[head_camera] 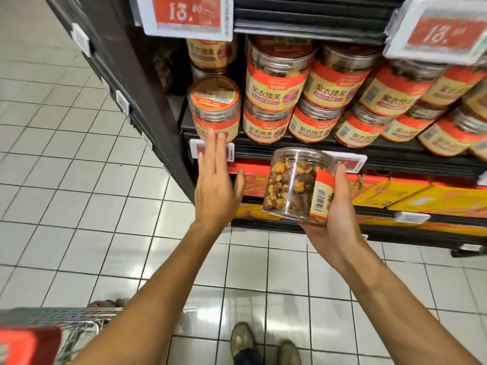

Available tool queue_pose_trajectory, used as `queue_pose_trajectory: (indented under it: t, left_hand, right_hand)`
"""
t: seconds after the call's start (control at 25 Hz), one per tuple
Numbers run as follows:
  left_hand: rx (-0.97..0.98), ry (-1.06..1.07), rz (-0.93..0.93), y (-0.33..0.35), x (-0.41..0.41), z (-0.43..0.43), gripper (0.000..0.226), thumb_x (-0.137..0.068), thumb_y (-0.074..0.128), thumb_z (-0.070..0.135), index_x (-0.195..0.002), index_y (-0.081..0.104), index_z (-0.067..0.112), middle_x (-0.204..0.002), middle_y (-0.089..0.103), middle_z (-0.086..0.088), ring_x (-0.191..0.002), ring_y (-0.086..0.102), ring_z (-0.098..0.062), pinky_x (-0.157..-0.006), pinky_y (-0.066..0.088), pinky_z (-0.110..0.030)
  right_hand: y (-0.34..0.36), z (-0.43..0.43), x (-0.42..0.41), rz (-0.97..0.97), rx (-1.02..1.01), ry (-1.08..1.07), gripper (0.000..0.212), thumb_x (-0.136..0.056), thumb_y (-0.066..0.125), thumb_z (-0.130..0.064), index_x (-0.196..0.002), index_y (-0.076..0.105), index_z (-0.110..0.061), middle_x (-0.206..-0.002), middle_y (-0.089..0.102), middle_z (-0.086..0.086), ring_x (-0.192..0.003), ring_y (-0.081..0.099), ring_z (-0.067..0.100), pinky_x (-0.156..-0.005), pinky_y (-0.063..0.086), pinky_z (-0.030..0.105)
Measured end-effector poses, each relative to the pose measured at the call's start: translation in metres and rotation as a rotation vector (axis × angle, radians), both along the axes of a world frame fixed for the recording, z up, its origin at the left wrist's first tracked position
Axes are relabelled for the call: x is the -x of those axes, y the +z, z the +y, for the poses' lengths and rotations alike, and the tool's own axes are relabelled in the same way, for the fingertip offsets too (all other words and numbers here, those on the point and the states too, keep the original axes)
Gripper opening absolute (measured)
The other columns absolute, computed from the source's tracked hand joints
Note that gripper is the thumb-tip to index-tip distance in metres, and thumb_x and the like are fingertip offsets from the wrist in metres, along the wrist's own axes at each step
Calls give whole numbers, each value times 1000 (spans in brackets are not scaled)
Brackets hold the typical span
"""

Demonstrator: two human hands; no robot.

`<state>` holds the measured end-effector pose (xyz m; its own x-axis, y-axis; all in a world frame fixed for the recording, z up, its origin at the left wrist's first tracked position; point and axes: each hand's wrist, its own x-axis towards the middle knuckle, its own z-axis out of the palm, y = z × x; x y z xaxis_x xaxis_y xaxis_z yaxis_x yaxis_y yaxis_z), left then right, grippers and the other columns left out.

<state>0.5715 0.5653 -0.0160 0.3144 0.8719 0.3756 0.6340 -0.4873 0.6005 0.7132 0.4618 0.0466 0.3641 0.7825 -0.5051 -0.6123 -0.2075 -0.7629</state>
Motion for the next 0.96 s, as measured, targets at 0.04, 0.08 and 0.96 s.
queue_pose_trajectory:
  t: [0.04,0.08,0.96]
  left_hand:
    - [29,-7,4,3,-3,3,68,-90,56,14,-146,20,-1,-156,13,-18,-144,15,-30,-117,19,-45]
    - [41,-20,-8,7,-5,5,69,-90,56,13,-146,19,-1,-156,12,-17,-144,16,-30,-118,17,-42]
    - [395,124,-1034,98,12,-1,59,-70,57,55,-109,40,15,-98,61,0,-86,64,-8,-76,54,-30]
  right_hand:
    - [1,0,1,-5,0,6,50,-92,29,-60,-107,64,-27,-89,74,-3,-86,71,11,-68,57,27]
    - [2,2,1,-11,5,8,51,-92,29,-61,-108,64,-27,-90,75,-3,-86,71,11,-68,57,27]
    - [42,31,56,-602,-387,232,39,-86,36,-56,-107,61,-36,-116,66,-15,-116,56,2,-97,44,21]
